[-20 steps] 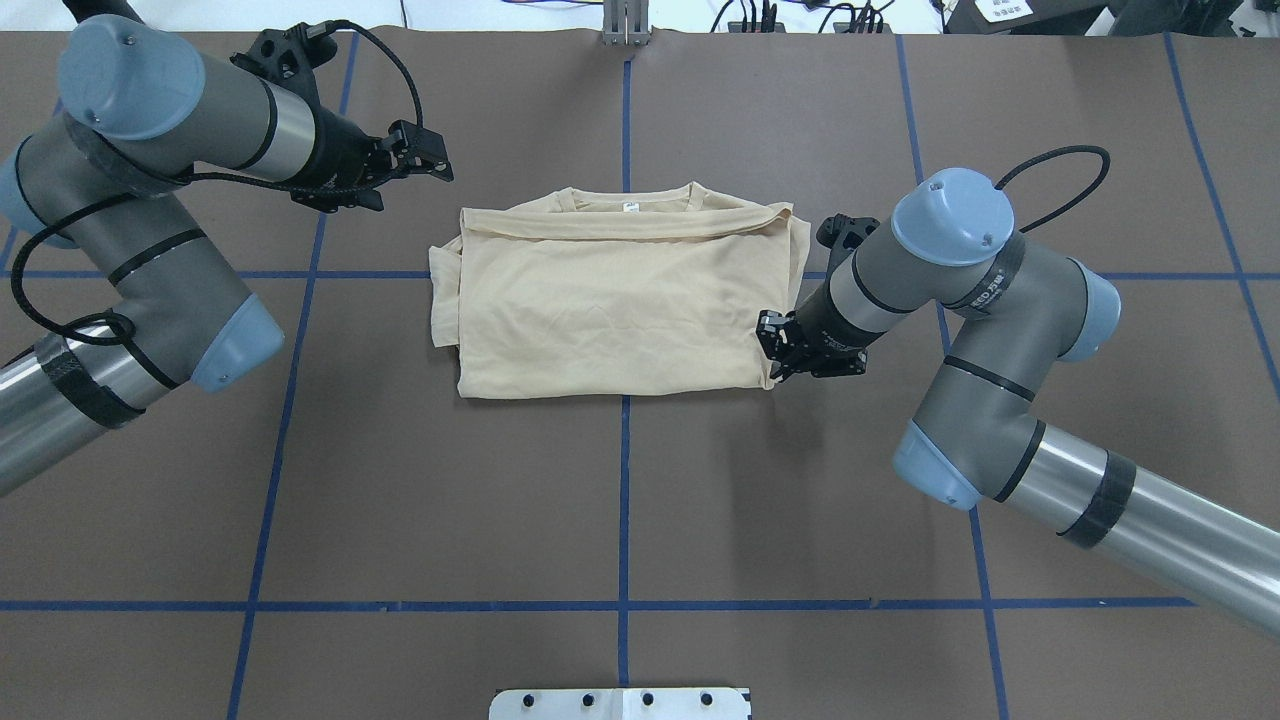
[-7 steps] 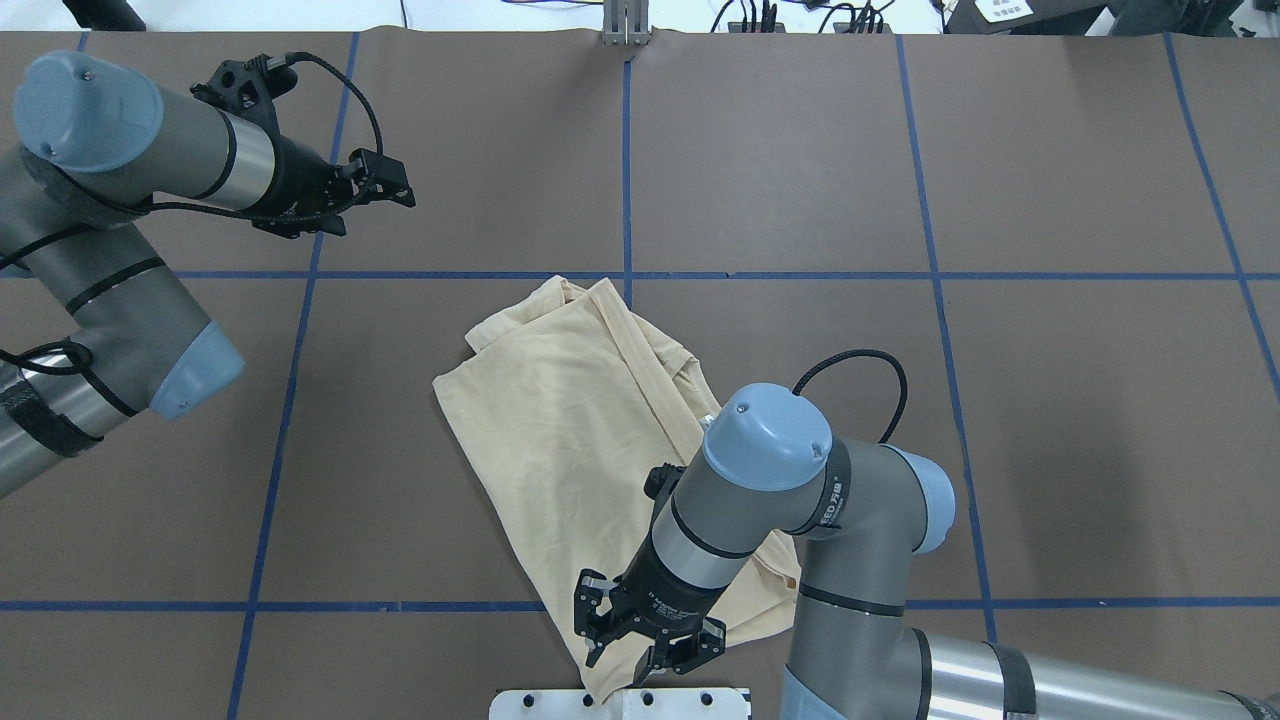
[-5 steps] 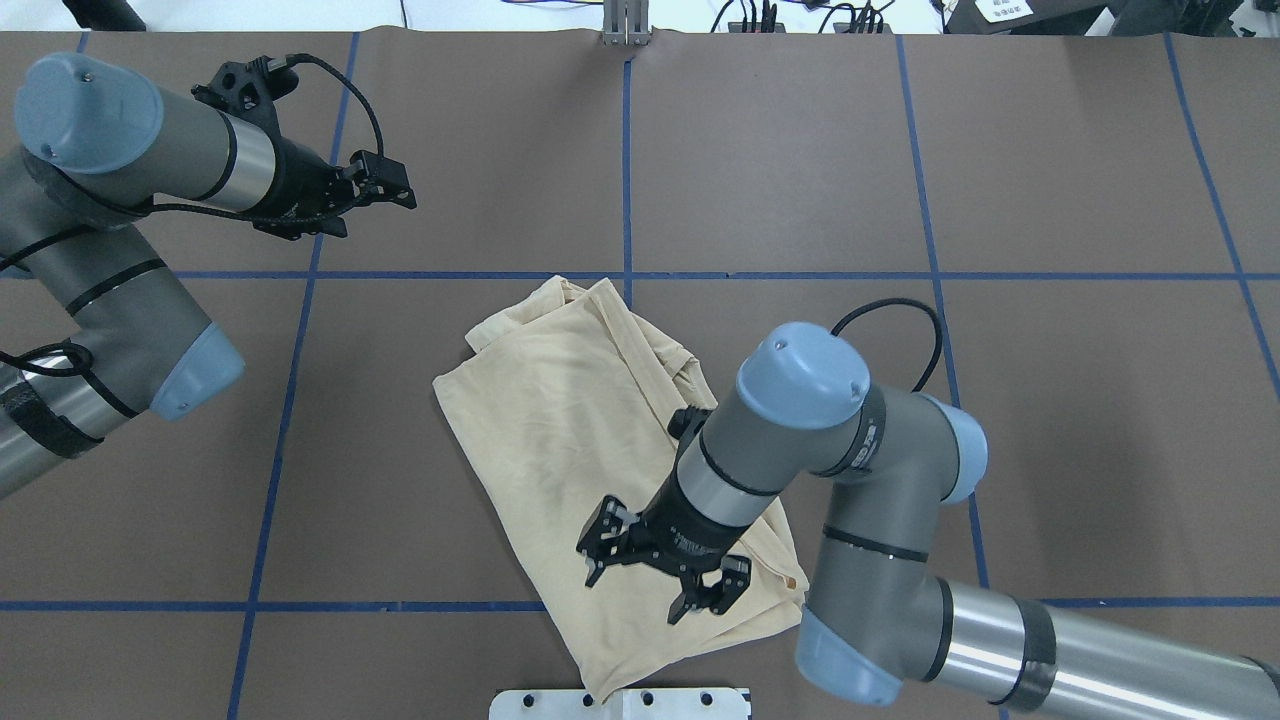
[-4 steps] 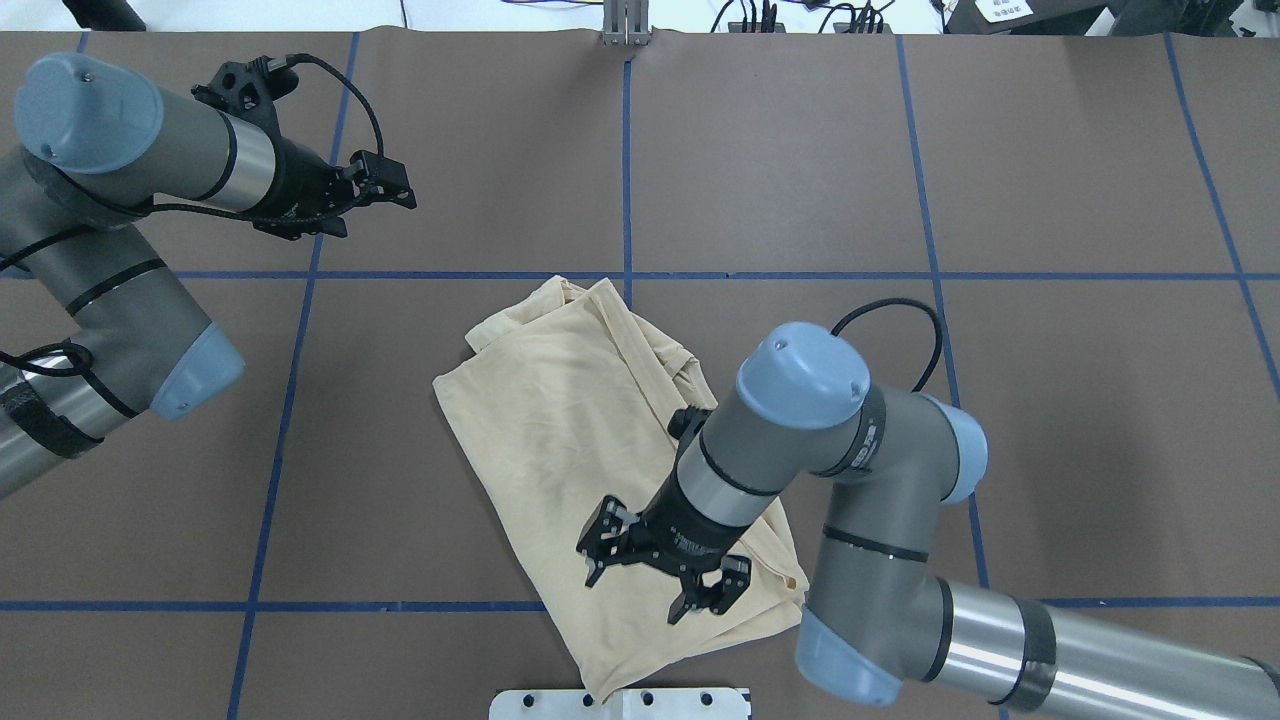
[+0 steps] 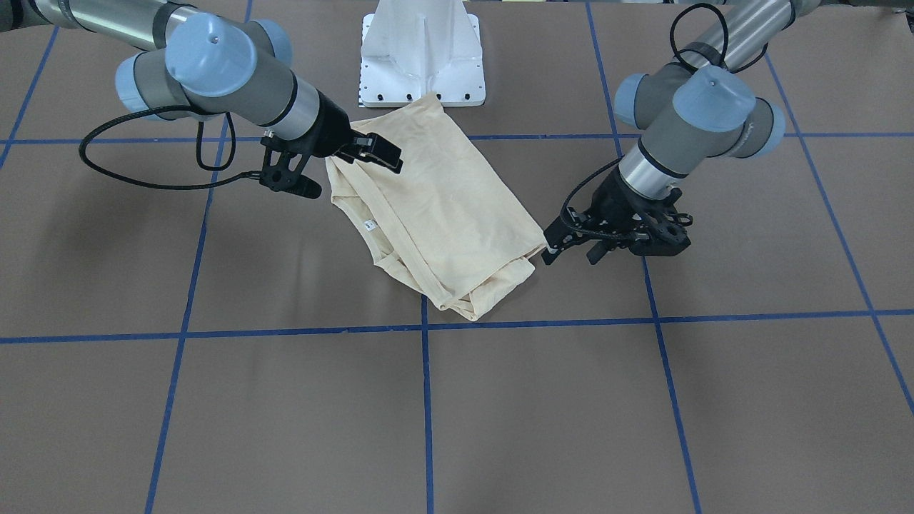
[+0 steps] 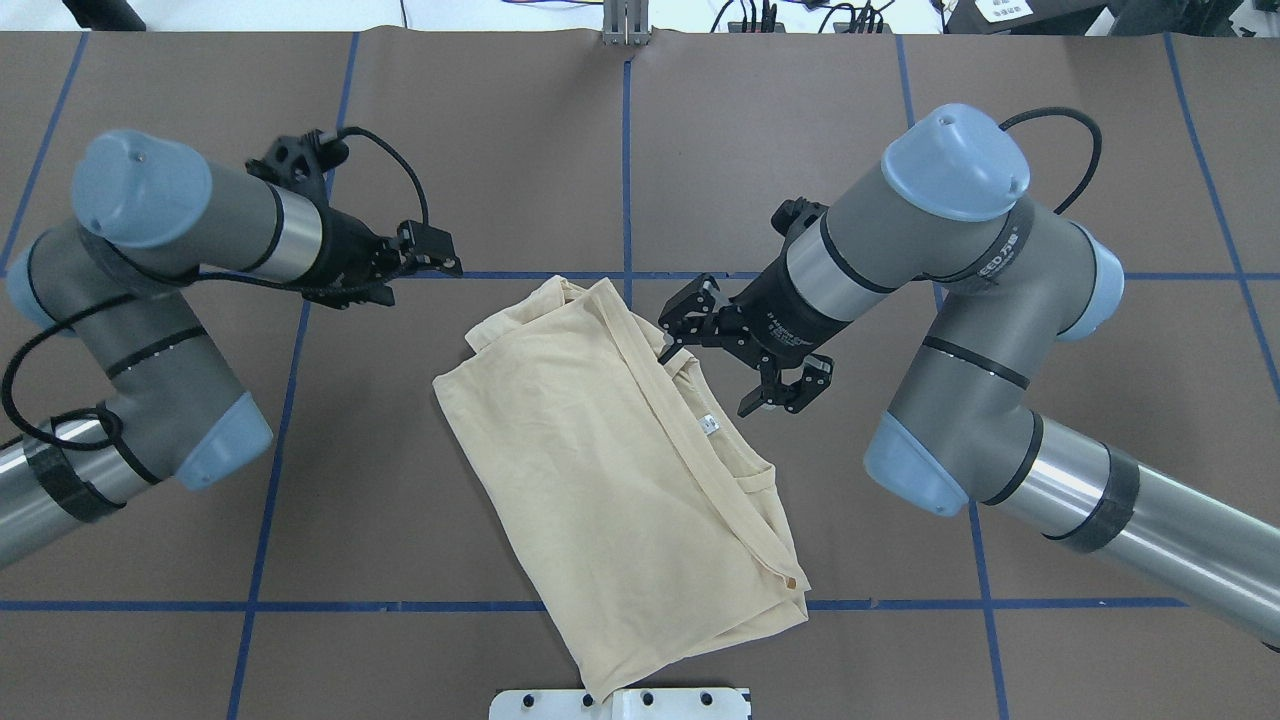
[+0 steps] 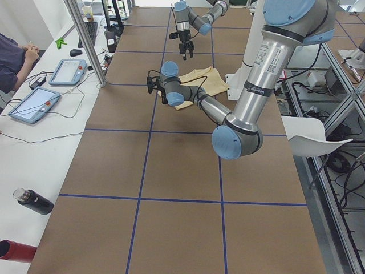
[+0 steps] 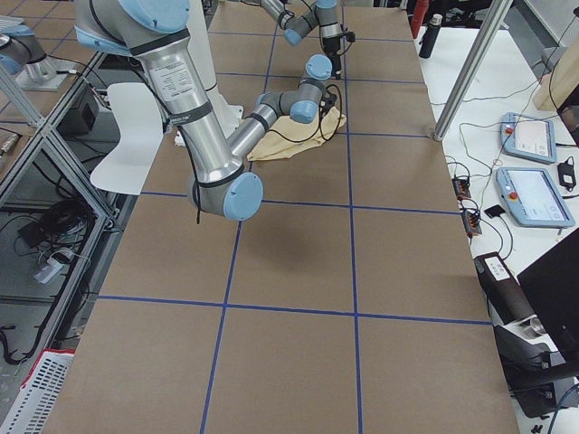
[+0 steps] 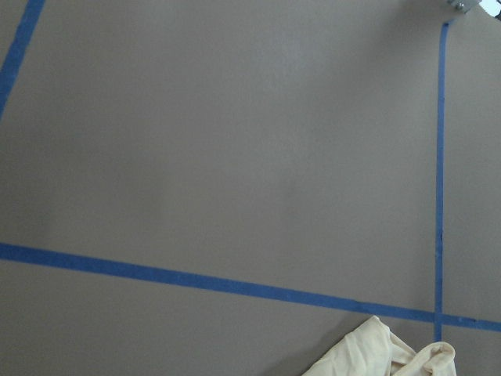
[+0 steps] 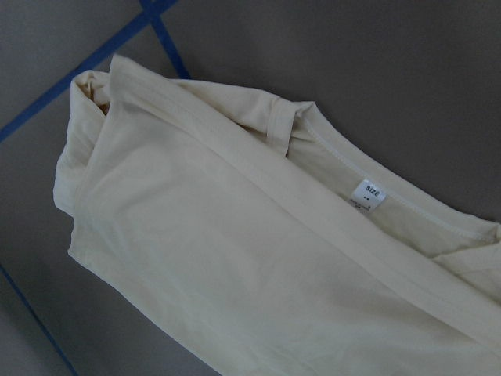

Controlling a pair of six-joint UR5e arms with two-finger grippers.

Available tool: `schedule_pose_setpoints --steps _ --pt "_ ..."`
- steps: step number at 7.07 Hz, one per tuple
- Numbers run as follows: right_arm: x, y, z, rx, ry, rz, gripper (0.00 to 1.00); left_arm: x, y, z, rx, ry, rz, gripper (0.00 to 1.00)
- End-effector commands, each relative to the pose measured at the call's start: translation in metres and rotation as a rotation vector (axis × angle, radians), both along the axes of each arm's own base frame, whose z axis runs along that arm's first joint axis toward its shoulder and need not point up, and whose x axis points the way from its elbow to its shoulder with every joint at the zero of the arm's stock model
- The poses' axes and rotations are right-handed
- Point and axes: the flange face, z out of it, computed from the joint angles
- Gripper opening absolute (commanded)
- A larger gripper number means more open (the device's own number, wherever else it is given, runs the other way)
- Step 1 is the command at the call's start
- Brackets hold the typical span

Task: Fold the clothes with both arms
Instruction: 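Release and raise the right gripper while the left gripper lowers to the collar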

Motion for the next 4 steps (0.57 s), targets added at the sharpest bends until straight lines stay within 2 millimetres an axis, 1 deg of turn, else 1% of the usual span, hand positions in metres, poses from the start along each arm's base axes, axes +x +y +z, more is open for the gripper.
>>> schedule_pose_setpoints --steps 1,2,3,4 --pt "0.01 -0.016 0.011 0.021 0.026 0.062 1.0 0.048 0.048 0.008 -0.028 0.018 0.013 0.99" --pt "0.009 -0.016 0.013 0.027 0.03 0.066 1.0 0.054 0.05 0.016 -0.036 -0.002 0.015 0.98" --pt "0.009 -0.017 0.012 0.029 0.029 0.067 1.0 0.055 0.051 0.019 -0.04 -0.01 0.017 0.98" --pt "0.008 -0.016 0.012 0.031 0.029 0.069 1.0 0.06 0.05 0.028 -0.051 -0.025 0.02 0.98"
